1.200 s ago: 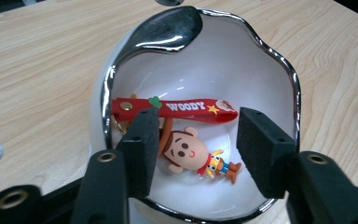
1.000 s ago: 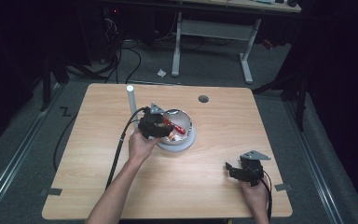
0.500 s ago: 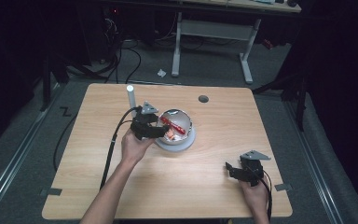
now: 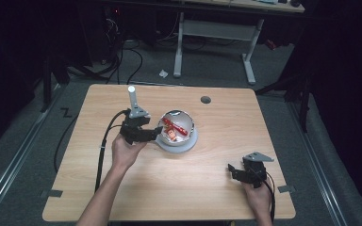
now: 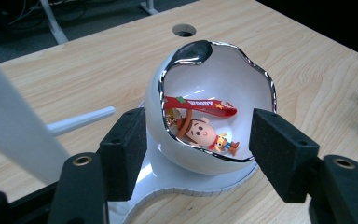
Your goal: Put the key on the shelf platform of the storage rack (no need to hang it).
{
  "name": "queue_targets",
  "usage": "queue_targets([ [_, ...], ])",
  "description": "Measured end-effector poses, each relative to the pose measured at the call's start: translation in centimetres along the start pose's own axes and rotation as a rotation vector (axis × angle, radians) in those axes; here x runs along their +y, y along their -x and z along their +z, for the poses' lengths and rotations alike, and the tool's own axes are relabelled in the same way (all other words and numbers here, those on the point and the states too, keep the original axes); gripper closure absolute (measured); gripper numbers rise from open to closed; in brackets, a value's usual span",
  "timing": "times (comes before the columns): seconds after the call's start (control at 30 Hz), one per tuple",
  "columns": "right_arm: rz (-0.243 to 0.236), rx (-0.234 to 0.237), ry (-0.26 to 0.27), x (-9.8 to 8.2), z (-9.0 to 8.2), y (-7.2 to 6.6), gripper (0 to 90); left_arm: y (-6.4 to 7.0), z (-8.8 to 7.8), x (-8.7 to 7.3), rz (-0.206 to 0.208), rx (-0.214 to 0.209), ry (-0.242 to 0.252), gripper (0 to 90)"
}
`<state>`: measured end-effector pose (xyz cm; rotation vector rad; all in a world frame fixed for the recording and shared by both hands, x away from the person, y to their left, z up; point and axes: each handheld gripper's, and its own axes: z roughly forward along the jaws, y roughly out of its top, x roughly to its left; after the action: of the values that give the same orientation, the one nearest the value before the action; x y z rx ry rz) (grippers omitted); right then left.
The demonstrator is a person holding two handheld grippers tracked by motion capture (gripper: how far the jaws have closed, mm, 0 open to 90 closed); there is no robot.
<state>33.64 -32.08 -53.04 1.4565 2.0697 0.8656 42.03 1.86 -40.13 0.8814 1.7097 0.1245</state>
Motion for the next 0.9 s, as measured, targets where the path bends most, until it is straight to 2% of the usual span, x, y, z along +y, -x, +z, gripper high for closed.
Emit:
queue_targets([
  [0.17, -0.002, 0.0, 0.001, 0.0, 0.0, 0.0, 28.8, 0.0, -1.0, 0.7, -0.01, -0.018, 0.008, 37.4],
  [0.33, -0.002, 0.0, 0.001, 0.0, 0.0, 0.0, 28.8, 0.1, -2.0, 1.7, -0.046, -0.031, 0.014, 37.2],
  [0.4, -0.003, 0.0, 0.001, 0.0, 0.0, 0.0, 28.8, -0.2, -2.3, 2.0, -0.027, -0.04, 0.022, 37.2],
  [0.43, -0.002, 0.0, 0.002, 0.0, 0.0, 0.0, 28.8, -0.2, -2.5, 2.1, -0.044, -0.034, 0.026, 37.2],
  [0.47, -0.003, 0.0, 0.001, 0.0, 0.0, 0.0, 28.8, -0.4, -2.7, 2.3, -0.033, -0.039, 0.03, 37.2],
  [0.57, -0.003, 0.0, 0.001, 0.0, 0.0, 0.0, 28.8, -0.9, -3.5, 2.7, -0.048, -0.039, 0.043, 37.1],
  [0.63, -0.003, 0.0, 0.001, 0.0, 0.0, 0.0, 28.8, -1.3, -4.1, 3.1, -0.076, -0.041, 0.057, 37.1],
  [0.9, -0.003, 0.0, 0.001, 0.0, 0.0, 0.0, 28.8, -2.3, -5.9, 4.5, -0.104, -0.051, 0.095, 36.3],
])
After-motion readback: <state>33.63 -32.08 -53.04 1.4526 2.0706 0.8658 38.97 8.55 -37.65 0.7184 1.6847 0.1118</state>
